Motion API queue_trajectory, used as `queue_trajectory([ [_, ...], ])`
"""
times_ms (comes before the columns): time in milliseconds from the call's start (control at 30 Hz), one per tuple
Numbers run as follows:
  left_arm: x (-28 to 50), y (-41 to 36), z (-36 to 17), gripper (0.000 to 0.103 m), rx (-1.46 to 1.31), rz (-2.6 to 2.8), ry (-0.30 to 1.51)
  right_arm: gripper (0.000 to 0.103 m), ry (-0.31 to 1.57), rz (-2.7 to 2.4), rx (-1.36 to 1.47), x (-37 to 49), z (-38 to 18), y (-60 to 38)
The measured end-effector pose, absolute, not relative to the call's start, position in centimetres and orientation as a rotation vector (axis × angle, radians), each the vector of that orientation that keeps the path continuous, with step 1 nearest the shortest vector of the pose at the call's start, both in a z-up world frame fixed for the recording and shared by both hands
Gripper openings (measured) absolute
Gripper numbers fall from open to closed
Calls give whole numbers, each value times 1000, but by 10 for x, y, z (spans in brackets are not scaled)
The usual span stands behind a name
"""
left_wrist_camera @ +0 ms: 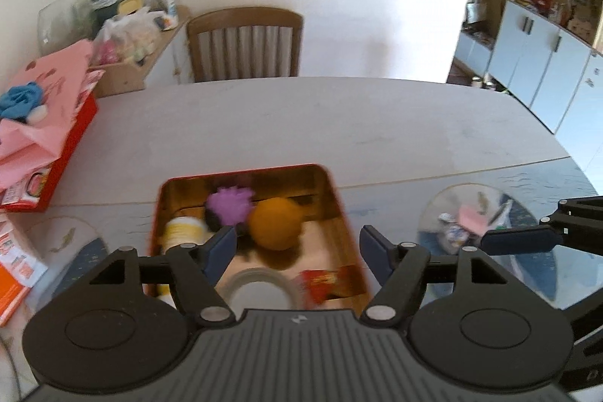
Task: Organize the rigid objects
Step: 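Move both tools back toward the remaining items on the mat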
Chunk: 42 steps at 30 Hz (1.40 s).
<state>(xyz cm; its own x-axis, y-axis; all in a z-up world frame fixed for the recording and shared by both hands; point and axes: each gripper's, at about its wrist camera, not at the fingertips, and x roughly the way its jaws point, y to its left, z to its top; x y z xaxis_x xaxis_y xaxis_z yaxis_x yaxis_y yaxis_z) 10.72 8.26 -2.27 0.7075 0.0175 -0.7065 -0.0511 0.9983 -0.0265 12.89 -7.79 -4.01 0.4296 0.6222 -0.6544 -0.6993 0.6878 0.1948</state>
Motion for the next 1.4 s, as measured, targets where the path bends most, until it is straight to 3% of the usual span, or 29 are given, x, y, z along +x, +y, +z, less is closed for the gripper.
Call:
queue_trajectory([
  [133, 109, 54, -22, 77, -31, 5, 777, 68, 770, 794, -82, 130, -43, -109],
  [467, 114, -1, -31, 83, -33, -37, 776, 97, 766, 740, -59, 131, -60, -174],
  [600, 120, -18, -38, 83, -55, -48, 789, 100, 779, 737, -74, 132, -71, -190],
  [967, 154, -51, -73, 83, -68, -58, 856, 100, 824, 745, -155, 140, -103, -206],
  [1133, 172, -64, -96, 83, -1, -57, 905, 95, 819, 768, -224, 145, -112, -201],
  [1400, 195, -69, -115, 83, 14, -62, 953, 78, 833, 797, -262, 160, -124, -189],
])
